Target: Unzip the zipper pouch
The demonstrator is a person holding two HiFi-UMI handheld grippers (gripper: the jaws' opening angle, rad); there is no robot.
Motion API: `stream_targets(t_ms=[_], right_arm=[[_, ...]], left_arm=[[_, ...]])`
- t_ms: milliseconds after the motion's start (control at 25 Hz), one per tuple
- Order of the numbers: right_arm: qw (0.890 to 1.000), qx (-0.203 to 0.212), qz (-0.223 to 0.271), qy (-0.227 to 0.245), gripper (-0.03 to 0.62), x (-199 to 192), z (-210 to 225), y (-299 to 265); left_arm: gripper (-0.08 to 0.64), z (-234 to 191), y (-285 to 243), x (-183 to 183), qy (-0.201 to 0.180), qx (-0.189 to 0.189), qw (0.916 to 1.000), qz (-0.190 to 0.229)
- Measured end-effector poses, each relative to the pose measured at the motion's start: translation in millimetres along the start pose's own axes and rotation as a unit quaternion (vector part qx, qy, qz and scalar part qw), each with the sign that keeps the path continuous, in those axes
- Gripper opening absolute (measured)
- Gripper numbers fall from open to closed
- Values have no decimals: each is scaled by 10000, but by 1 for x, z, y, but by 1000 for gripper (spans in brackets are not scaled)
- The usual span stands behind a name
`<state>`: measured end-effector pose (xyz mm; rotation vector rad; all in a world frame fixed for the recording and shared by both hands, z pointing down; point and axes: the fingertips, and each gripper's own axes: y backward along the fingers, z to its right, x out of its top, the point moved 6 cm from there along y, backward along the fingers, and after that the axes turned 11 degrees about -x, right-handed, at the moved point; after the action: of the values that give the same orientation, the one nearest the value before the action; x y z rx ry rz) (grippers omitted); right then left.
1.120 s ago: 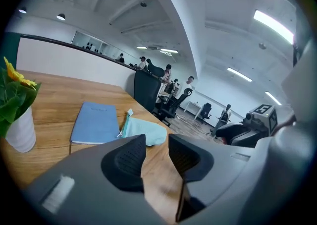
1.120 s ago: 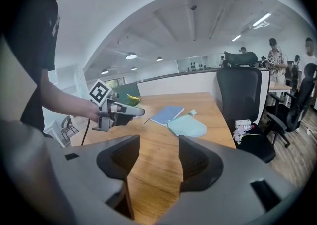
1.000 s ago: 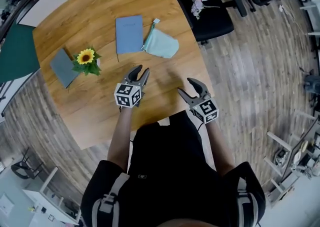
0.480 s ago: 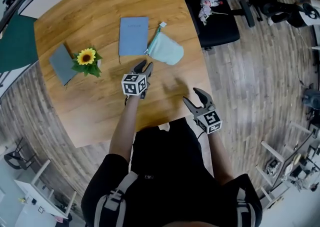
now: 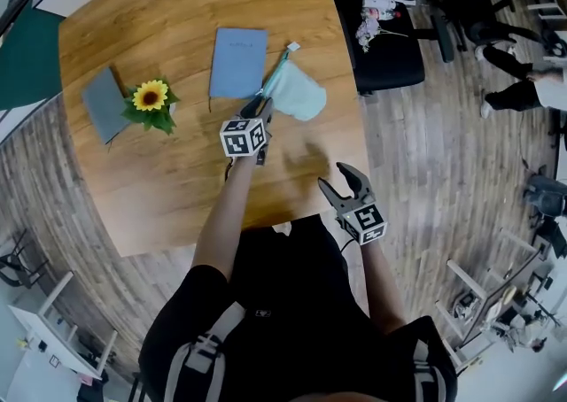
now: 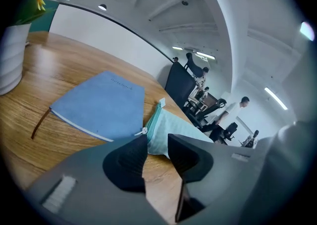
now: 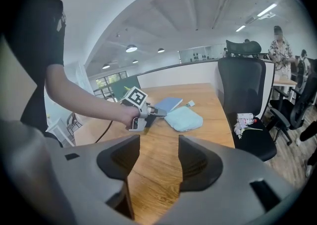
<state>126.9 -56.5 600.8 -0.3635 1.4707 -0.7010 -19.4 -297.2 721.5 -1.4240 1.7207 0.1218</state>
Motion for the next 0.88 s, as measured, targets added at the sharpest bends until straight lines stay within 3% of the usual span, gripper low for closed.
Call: stream_targets(t_ms=[200, 640, 880], right_arm=[[10000, 23, -56, 2, 244, 0, -1, -5], [10000, 85, -46, 2, 242, 1, 1, -9], [9999, 111, -47, -7, 241, -1, 1, -6]], left_arm=[[143, 5, -5, -5, 469, 703, 9963, -148], [192, 9, -15, -12, 950, 1560, 9832, -39], [189, 13, -18, -12, 704, 1747, 9820, -133]])
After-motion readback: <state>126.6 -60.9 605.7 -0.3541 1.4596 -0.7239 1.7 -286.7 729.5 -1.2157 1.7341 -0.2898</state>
